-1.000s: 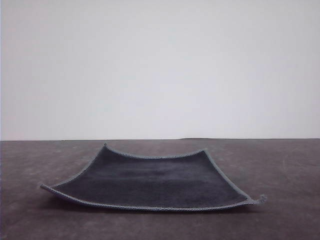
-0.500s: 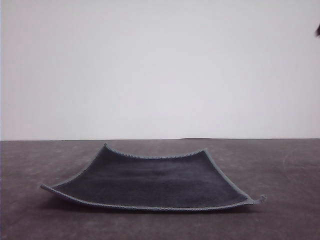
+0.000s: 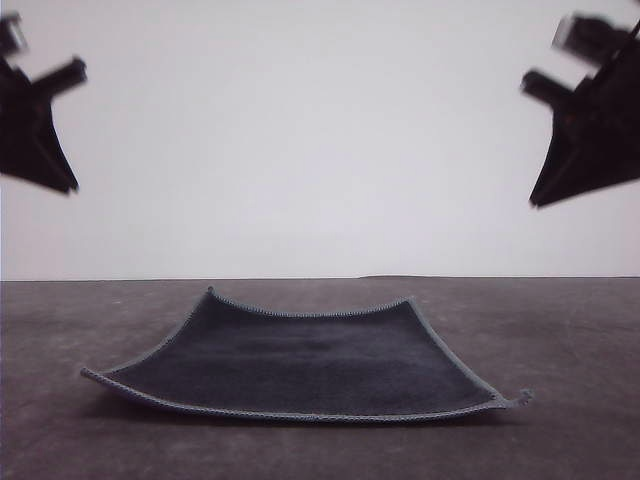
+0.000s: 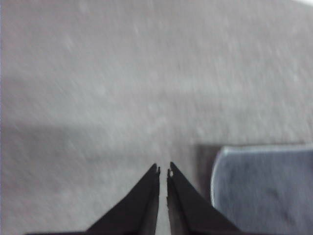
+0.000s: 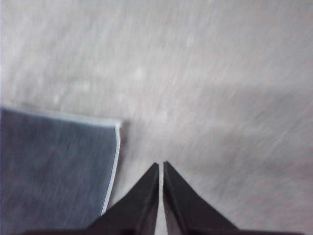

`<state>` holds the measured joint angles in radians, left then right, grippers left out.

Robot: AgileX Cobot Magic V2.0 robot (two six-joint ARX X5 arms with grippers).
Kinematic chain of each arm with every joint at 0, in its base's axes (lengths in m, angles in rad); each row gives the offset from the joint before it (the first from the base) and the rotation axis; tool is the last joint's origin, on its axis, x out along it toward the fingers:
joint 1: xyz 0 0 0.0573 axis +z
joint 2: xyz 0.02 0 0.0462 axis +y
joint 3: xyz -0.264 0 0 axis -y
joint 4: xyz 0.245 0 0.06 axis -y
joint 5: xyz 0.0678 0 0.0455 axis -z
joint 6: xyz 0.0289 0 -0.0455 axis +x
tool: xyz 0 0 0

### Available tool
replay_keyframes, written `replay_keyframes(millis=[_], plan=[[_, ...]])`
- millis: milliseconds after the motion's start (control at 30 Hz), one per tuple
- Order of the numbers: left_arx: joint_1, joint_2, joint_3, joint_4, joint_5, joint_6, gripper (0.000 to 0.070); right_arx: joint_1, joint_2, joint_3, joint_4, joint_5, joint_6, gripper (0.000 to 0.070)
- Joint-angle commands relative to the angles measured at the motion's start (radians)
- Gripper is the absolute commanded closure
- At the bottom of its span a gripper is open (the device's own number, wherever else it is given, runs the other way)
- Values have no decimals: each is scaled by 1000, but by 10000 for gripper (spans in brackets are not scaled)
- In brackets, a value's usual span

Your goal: Fold clothes

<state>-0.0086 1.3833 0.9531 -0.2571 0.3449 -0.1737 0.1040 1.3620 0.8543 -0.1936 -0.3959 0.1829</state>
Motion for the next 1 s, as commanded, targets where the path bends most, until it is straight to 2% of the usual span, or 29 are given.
replay_keyframes(millis=[0, 400, 600, 667, 700, 767, 800, 867, 967], plan=[[0, 38, 21, -10, 30, 16, 677, 6, 39, 19, 14, -17, -13, 689], [-11, 99, 21, -140, 99, 53, 674, 11, 102, 19, 21, -27, -15, 688], [-11, 99, 21, -152, 102, 54, 670, 11, 102, 19, 22, -33, -15, 688], [-12, 99, 21, -154, 104, 54, 599, 11, 102, 19, 21, -47, -16, 634], [-11, 99, 21, -155, 107, 54, 526, 11, 102, 19, 22, -56, -16, 570], [-12, 99, 21, -157, 121, 53, 354, 11, 102, 19, 21, -60, -16, 374], [-12, 99, 21, -157, 132, 53, 297, 11, 102, 19, 21, -61, -15, 291], [-12, 99, 21, -158, 157, 54, 293, 12, 102, 19, 21, -61, -15, 246], [-14, 100, 21, -153, 188, 54, 302, 13, 102, 19, 22, -62, -13, 246]])
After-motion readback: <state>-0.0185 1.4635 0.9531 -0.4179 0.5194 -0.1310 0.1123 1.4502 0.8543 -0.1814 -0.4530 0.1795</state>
